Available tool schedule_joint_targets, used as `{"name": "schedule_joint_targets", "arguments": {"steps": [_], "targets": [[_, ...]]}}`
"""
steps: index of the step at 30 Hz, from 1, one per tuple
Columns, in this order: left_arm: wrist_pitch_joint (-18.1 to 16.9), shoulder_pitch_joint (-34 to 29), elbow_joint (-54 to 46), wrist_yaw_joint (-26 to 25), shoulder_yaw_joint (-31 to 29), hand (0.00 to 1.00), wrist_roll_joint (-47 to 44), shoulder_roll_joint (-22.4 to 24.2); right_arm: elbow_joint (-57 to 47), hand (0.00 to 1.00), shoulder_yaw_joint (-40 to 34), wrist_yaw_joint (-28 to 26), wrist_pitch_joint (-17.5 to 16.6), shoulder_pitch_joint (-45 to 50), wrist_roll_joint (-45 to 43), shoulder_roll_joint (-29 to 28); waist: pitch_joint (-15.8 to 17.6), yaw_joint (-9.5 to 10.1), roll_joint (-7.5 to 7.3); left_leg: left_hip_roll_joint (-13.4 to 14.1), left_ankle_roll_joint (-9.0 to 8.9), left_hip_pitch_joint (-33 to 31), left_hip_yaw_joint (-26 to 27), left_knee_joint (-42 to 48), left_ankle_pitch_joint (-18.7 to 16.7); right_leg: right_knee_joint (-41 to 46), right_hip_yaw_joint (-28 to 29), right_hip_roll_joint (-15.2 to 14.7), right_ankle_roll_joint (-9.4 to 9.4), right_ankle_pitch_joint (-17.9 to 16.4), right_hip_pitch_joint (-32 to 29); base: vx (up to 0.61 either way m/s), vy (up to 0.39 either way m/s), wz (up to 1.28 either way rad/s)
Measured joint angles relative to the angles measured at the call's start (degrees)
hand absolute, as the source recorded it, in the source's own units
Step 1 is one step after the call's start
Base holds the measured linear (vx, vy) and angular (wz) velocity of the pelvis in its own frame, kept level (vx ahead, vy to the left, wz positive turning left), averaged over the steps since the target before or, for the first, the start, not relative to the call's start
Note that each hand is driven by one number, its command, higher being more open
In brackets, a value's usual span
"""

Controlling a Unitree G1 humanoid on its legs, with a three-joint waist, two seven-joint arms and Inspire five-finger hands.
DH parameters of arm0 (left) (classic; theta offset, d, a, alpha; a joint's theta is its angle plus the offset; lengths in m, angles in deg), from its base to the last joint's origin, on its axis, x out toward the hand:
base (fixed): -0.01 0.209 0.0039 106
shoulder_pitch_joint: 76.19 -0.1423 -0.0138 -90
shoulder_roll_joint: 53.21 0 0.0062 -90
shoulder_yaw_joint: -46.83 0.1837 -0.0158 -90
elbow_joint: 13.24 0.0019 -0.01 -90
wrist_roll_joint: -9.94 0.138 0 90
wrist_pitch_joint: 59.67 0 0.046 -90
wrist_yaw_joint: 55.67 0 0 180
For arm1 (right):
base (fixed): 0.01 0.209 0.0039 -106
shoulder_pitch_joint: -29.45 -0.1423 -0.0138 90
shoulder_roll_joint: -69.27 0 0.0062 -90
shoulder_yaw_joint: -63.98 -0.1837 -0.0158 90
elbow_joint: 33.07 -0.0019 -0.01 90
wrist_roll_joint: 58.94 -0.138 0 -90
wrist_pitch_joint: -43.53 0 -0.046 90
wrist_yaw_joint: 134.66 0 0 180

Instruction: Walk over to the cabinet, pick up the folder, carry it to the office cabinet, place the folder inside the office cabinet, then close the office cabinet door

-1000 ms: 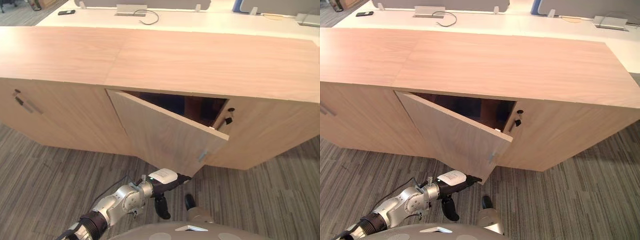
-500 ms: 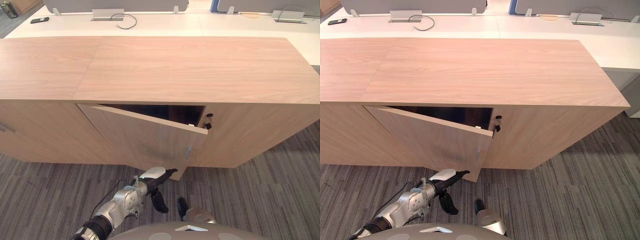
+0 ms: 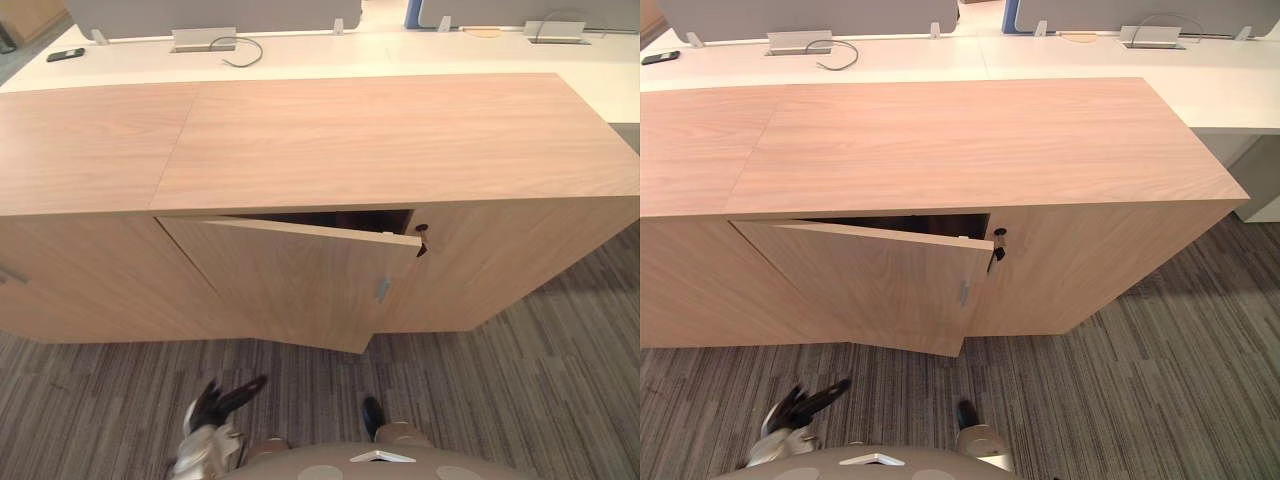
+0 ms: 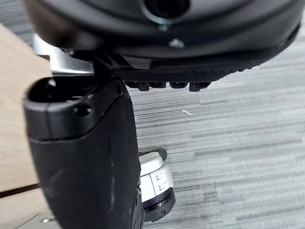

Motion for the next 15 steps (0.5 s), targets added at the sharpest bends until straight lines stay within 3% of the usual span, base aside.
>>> {"name": "schedule_joint_targets", "arguments": {"steps": [5,10,15], "targets": [[-1.08,0.39,4.31,-0.27,-5.14,1.0,-0.67,1.6,4.58,1.0,-1.8,0.91,-1.11,0.39,-7.21,-0.48,-0.92,0.5,0.77,-0.95,0.38,1.59,-0.33,-2.39,0.45,-1.13,-2.22,-0.77,0.27,0.23,0.96,0.09,0.05,0.0],[-1.08,0.45,4.83,6.91,-5.08,1.0,-2.03,1.87,6.78,1.0,-3.29,0.45,-1.18,0.55,-8.76,-1.74,-1.89,1.57,-0.59,-0.95,0.5,1.88,-0.4,-2.46,0.52,-1.14,-3.27,-0.76,0.26,0.23,1.24,-0.04,-0.018,0.0],[-1.07,0.25,7.83,8.43,-3.21,1.0,-1.99,2.47,7.56,1.0,-3.36,0.28,-1.16,0.52,-8.76,-2.09,-2.82,1.59,-1.16,-0.97,0.5,1.81,-0.29,-3.3,1.0,-1.5,-3.76,-0.8,-0.06,0.03,0.61,-0.1,-0.037,-0.03]]}}
